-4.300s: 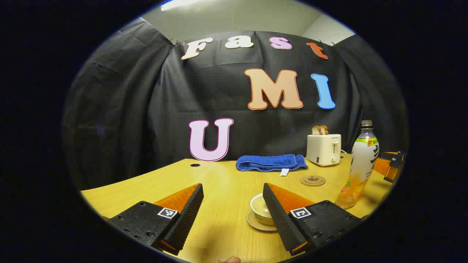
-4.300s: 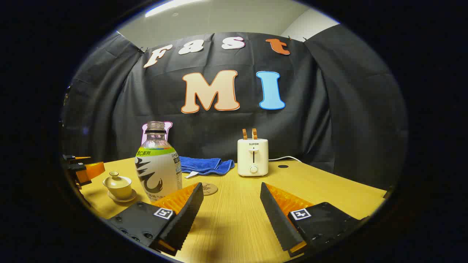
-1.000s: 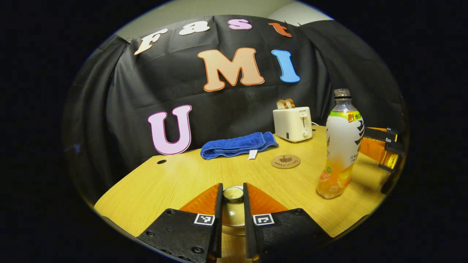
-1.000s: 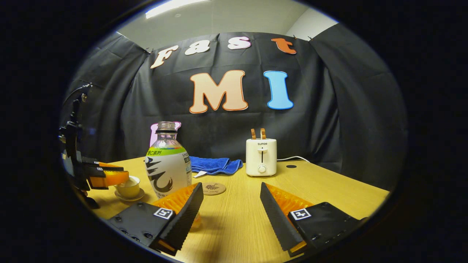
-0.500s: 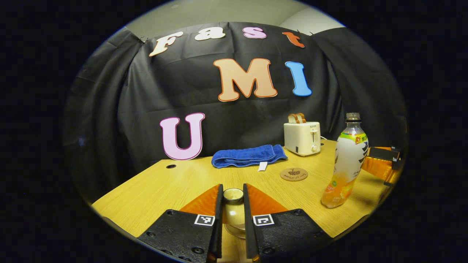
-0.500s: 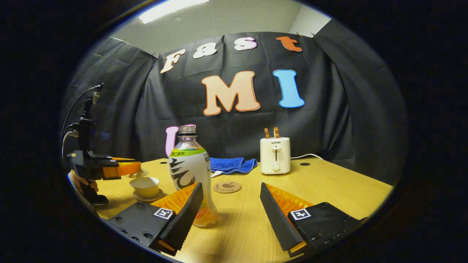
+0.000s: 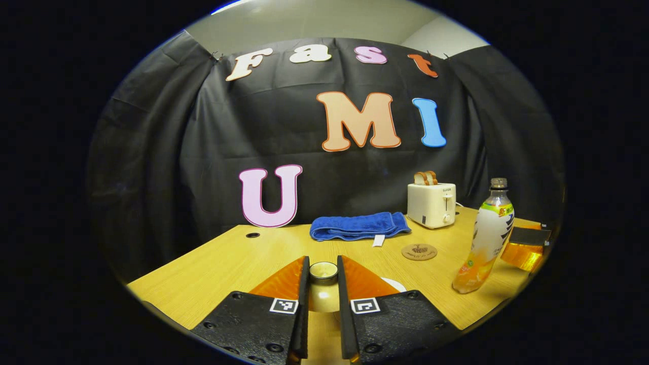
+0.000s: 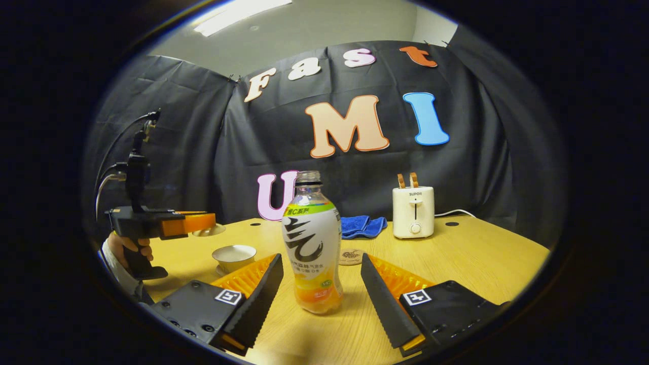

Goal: Open the teacup lid with one hand, grasp the water bottle and pour water into the teacup with the other hand; after pouring, place the water bottle on the coaster and then close the teacup lid.

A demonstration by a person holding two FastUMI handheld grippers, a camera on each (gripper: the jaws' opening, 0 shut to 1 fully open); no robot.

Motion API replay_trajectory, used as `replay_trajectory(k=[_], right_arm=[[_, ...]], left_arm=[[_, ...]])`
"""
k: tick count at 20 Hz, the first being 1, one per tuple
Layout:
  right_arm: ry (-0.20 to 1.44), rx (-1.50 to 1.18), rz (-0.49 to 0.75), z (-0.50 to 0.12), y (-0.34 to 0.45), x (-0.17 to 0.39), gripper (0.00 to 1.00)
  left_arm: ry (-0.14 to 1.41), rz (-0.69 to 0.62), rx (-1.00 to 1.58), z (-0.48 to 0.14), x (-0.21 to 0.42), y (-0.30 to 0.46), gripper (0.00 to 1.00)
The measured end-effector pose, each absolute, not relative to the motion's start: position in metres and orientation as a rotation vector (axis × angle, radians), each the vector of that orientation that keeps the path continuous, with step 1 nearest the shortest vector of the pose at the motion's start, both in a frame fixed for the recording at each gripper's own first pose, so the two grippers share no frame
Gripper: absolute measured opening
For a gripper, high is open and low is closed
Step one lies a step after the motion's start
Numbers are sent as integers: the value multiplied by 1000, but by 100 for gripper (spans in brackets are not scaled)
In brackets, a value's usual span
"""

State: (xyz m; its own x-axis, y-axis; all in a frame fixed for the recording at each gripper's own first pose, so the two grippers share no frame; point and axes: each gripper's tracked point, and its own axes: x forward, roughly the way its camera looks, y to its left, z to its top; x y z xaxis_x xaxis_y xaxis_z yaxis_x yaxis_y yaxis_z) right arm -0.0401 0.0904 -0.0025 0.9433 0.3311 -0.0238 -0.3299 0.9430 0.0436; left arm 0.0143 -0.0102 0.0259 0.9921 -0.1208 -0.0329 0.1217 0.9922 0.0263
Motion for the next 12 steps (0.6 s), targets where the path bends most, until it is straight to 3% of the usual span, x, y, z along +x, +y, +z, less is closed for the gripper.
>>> replay_trajectory(k=[10,12], right_arm=[[62,7,318,-11,111,-17,99],[97,2,316,-16,112,-12,95]], left_arm=[[19,-104,-8,30,15,4,23],[14,-95,-7,33,15,8,23]])
